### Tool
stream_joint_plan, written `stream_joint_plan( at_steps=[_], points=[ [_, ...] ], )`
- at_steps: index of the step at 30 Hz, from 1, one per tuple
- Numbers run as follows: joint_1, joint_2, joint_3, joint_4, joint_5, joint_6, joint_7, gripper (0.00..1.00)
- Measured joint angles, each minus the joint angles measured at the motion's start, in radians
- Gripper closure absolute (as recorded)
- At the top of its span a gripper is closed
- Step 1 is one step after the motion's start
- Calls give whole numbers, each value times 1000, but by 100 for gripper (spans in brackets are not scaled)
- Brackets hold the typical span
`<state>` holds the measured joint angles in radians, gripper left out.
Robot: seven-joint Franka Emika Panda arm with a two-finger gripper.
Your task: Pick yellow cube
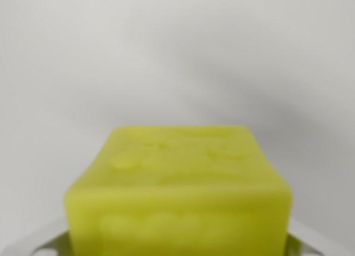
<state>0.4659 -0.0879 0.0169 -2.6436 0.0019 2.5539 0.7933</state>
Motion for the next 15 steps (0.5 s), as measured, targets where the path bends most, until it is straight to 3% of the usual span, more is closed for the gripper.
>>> stream_joint_plan(
  at_steps=[15],
  points=[
    [0, -62, 0, 14, 1, -77, -1, 100]
  ],
)
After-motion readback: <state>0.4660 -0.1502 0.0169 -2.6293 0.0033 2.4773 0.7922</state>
